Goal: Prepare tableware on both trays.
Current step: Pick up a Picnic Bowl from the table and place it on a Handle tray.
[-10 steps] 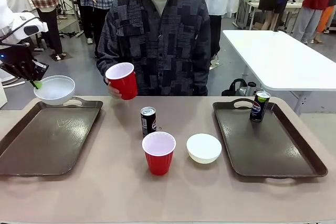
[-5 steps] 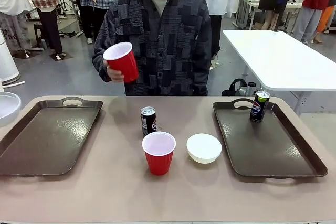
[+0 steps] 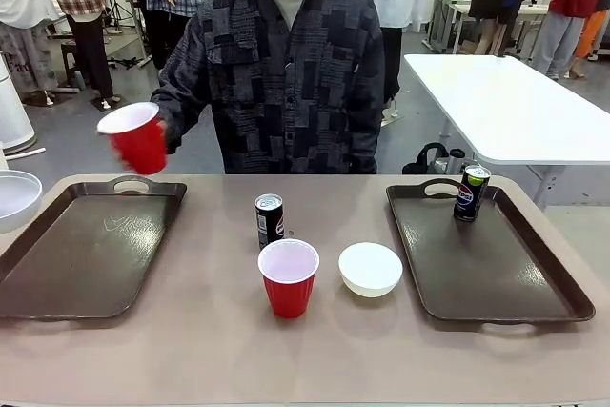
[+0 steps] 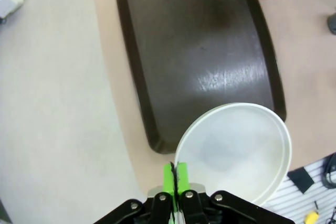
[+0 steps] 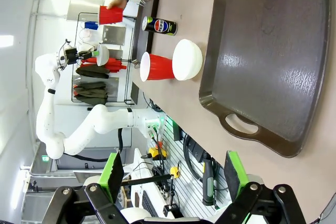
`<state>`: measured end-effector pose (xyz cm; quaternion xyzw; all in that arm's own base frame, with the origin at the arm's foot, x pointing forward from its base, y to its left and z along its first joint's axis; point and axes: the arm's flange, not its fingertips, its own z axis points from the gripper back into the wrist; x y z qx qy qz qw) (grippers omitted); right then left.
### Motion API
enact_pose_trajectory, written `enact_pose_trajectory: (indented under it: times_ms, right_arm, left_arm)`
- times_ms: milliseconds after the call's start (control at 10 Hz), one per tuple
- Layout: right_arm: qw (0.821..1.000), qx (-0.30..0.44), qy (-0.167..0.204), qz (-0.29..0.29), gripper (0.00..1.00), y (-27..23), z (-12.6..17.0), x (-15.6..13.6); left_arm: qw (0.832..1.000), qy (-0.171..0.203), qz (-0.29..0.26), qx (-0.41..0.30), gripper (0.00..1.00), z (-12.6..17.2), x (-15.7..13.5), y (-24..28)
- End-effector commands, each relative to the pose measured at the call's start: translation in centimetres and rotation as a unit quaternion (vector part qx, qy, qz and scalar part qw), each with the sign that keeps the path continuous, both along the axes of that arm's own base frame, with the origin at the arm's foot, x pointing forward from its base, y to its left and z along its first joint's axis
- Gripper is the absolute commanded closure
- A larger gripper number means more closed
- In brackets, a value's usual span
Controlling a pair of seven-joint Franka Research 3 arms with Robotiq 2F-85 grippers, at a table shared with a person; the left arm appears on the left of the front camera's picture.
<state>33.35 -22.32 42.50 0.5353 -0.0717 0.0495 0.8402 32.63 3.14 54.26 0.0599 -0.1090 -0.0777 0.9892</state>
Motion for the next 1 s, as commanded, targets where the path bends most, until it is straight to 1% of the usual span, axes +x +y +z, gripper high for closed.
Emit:
enact_pose_trajectory:
  times_ms: [0,500,600,700,800,900]
  right_arm:
    - [1.000,0.003,-0.001,-0.001,0.00,-0.1,0.1,0.0]
    - [1.000,0.003,-0.001,-0.001,0.00,-0.1,0.1,0.0]
    - [1.000,0.003,-0.001,-0.001,0.00,-0.1,0.1,0.0]
    - [1.000,0.003,-0.001,-0.001,0.00,-0.1,0.1,0.0]
    - [1.000,0.003,-0.001,-0.001,0.00,-0.1,0.1,0.0]
    - [1.000,0.003,-0.001,-0.001,0.00,-0.1,0.1,0.0]
  left_arm:
    - [1.000,0.000,-0.002,0.000,0.98,0.4,-0.5,0.1]
    - [1.000,0.000,0.000,0.000,0.98,0.2,-0.3,0.0]
    - [1.000,-0.004,-0.007,-0.008,0.98,-1.2,0.5,0.0]
    - [1.000,0.005,-0.009,0.002,0.98,-3.2,1.0,0.0]
    - [1.000,0.002,-0.013,0.001,0.98,-4.5,1.0,0.0]
    - [1.000,0.012,-0.016,0.002,0.98,-6.4,1.3,0.1]
